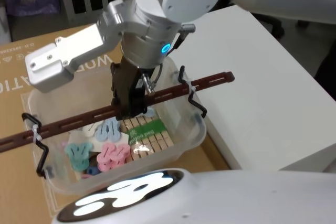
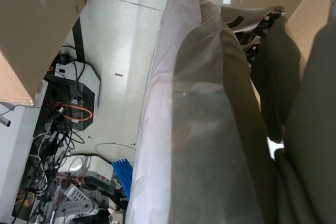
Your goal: Use one hand to grasp the basket and place it at the designated location.
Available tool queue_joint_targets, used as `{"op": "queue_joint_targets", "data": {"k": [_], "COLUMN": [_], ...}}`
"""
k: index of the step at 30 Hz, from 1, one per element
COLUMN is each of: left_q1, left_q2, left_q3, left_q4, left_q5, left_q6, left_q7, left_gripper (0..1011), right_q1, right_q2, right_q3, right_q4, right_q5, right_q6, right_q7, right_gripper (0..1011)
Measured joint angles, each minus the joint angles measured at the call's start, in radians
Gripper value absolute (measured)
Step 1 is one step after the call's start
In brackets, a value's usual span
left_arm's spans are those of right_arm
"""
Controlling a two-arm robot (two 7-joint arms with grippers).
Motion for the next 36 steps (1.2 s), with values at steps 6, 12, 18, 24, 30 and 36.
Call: {"op": "queue_joint_targets", "data": {"k": [6, 12, 18, 24, 30, 36], "left_q1": [0.000, 0.000, 0.000, 0.000, 0.000, 0.000], "left_q2": [0.000, 0.000, 0.000, 0.000, 0.000, 0.000], "left_q3": [0.000, 0.000, 0.000, 0.000, 0.000, 0.000], "left_q4": [0.000, 0.000, 0.000, 0.000, 0.000, 0.000], "left_q5": [0.000, 0.000, 0.000, 0.000, 0.000, 0.000], "left_q6": [0.000, 0.000, 0.000, 0.000, 0.000, 0.000], "left_q7": [0.000, 0.000, 0.000, 0.000, 0.000, 0.000], "left_gripper": [0, 0, 0, 0, 0, 0], "right_q1": [-0.003, -0.006, -0.006, -0.003, 0.002, 0.004], "right_q2": [-0.011, -0.019, -0.024, -0.029, -0.031, -0.032], "right_q3": [-0.025, -0.048, -0.064, -0.081, -0.091, -0.098], "right_q4": [0.015, 0.025, 0.031, 0.036, 0.041, 0.044], "right_q5": [-0.012, -0.025, -0.033, -0.040, -0.044, -0.047], "right_q6": [-0.004, -0.001, 0.009, 0.021, 0.027, 0.035], "right_q7": [-0.010, -0.021, -0.031, -0.040, -0.044, -0.047], "right_gripper": [233, 233, 233, 233, 233, 237]}}
